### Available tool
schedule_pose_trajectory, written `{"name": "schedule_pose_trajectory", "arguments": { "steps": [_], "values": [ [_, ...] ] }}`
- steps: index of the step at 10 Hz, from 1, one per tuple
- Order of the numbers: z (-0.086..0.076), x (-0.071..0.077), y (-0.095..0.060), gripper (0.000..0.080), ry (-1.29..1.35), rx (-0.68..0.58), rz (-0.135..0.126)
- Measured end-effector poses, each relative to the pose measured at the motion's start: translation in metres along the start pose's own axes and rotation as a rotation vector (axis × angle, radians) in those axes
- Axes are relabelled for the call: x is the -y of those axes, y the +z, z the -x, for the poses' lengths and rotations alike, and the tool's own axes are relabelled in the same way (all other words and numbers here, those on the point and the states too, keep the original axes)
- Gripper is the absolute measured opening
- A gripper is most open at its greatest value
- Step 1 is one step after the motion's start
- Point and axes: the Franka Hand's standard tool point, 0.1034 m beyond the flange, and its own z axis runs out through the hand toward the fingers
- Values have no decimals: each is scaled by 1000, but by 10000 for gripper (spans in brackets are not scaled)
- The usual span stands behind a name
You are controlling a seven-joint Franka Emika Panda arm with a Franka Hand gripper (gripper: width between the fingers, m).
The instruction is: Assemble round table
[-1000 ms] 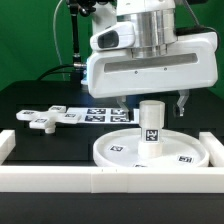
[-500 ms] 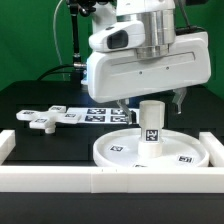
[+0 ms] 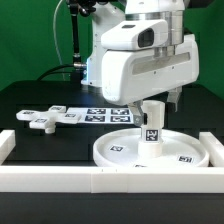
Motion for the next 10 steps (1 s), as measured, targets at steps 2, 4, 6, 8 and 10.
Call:
{"name": "schedule_pose_trajectory", "arguments": {
  "steps": [2, 4, 6, 8, 10],
  "values": [
    [1, -1, 0, 649, -112, 3, 2],
    [3, -2, 2, 649, -262, 13, 6],
    [5, -1, 3, 649, -402, 27, 9],
    [5, 1, 4, 649, -478, 35, 9],
    [6, 1, 4, 649, -594, 51, 16]
  ]
}}
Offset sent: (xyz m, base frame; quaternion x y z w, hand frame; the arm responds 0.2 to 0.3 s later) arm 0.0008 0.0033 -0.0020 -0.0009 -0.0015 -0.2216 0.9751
